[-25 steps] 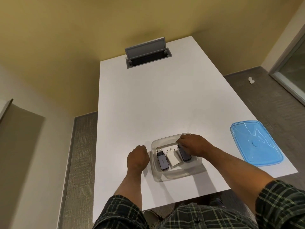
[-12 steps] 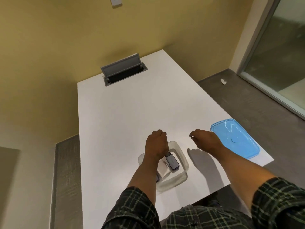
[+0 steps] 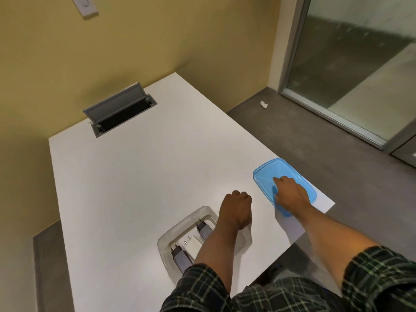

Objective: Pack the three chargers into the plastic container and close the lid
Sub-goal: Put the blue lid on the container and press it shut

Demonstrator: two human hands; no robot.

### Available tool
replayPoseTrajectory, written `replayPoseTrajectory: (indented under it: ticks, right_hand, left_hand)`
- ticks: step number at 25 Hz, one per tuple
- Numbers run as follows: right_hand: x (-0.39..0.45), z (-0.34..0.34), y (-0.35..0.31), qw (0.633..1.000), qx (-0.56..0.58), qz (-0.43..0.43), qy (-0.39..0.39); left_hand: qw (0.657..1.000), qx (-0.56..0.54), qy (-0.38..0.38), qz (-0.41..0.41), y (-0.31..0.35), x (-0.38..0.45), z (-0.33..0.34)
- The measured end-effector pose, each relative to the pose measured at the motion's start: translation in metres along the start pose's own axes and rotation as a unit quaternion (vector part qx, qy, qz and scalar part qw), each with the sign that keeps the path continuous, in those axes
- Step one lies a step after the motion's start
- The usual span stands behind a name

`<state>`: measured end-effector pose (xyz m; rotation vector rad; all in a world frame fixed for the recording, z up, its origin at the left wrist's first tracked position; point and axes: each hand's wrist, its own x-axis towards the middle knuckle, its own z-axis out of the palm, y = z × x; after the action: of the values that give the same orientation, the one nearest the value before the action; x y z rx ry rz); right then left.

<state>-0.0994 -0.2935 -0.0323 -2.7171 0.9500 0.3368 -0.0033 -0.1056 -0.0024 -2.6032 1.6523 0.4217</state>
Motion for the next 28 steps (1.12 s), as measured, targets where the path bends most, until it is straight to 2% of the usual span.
replayPoseTrajectory:
  ticks: [4,7,12,14,19,21,23,28]
  right_hand:
    - [0.010,-0.001,0.026,0.997,-0.004,0.071,-0.009]
    - [0.017,0.003,0.041,0.995,-0.019,0.092,-0.018]
    - [0.032,0.007,0.059,0.988,0.006,0.133,-0.072]
    - [0.039,0.006,0.062,0.987,0.027,0.136,-0.084]
    - [0.043,0.004,0.061,0.991,0.026,0.120,-0.060]
    - [0.041,0.005,0.058,0.992,0.039,0.113,-0.040]
    - [0.040,0.003,0.054,0.993,0.060,0.102,-0.017]
    - [0.036,-0.013,0.032,0.991,0.105,0.048,0.064]
  left_hand:
    - [0.997,-0.036,-0.062,0.003,0.018,0.022,0.014]
    - [0.992,-0.067,-0.105,-0.010,0.024,0.032,0.024]
    - [0.973,-0.135,-0.174,-0.063,0.035,0.054,0.035]
    - [0.969,-0.162,-0.172,-0.077,0.036,0.063,0.037]
    - [0.949,-0.276,-0.109,-0.111,0.038,0.075,0.033]
    - [0.925,-0.345,-0.099,-0.124,0.039,0.076,0.034]
    - [0.885,-0.432,-0.091,-0.146,0.038,0.076,0.033]
    - [0.727,-0.651,0.009,-0.219,0.023,0.068,0.021]
